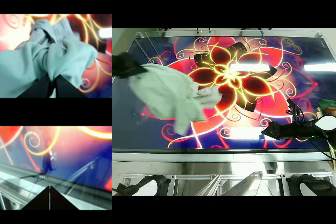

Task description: Fold the shirts.

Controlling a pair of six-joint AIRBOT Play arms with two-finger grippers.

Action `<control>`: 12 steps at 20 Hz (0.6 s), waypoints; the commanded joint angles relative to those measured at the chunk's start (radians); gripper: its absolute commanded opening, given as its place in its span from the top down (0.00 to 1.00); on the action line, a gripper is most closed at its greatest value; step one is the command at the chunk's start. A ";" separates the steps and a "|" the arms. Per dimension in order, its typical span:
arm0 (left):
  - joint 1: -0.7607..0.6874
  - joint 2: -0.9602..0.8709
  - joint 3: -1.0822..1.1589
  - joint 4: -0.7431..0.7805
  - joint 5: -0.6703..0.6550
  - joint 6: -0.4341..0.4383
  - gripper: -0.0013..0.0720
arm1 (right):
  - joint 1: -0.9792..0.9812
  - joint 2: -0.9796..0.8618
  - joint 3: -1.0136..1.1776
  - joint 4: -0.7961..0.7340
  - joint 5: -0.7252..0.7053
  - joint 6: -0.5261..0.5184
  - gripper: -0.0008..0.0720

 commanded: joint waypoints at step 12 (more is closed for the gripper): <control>0.379 0.003 -0.009 0.201 -0.017 -0.119 0.95 | 0.001 0.000 0.000 0.000 -0.033 -0.006 0.97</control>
